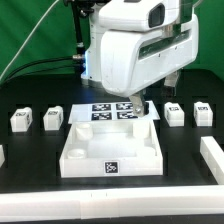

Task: Assemble one leg

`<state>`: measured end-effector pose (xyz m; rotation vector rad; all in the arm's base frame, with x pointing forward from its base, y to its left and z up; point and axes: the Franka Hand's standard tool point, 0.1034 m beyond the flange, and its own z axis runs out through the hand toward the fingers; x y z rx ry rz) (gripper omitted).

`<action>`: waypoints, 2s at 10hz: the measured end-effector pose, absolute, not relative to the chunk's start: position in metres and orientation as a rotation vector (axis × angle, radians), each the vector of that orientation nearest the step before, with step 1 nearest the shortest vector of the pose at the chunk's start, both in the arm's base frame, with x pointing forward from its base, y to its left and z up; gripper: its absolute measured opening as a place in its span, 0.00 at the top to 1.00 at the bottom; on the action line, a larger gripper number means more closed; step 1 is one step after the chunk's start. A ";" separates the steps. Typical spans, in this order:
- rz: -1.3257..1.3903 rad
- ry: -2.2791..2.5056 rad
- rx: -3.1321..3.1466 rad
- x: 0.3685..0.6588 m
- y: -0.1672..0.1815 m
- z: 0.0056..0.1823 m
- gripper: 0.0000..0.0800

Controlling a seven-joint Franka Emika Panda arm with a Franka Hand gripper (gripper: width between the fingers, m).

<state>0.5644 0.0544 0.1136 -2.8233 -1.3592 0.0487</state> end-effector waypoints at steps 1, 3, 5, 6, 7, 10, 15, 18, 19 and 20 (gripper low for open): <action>0.050 -1.359 -2.823 0.564 0.054 0.113 0.19; 0.050 -1.359 -2.823 0.564 0.054 0.113 0.19; 0.051 -1.359 -2.823 0.564 0.054 0.113 0.19; 0.051 -1.359 -2.823 0.564 0.054 0.113 0.19; 0.051 -1.358 -2.823 0.564 0.054 0.113 0.19; 0.041 -1.389 -2.811 0.561 0.052 0.110 0.19; 0.097 -1.732 -2.580 0.482 0.007 0.079 0.19; 0.102 -1.714 -2.589 0.482 0.006 0.078 0.19; 0.102 -1.714 -2.588 0.482 0.005 0.078 0.19; 0.096 -1.760 -2.558 0.481 0.004 0.078 0.19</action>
Offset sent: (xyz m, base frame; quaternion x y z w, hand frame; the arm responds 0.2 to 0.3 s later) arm 0.0000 0.0000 0.0000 0.0000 0.0000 0.0000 1.0000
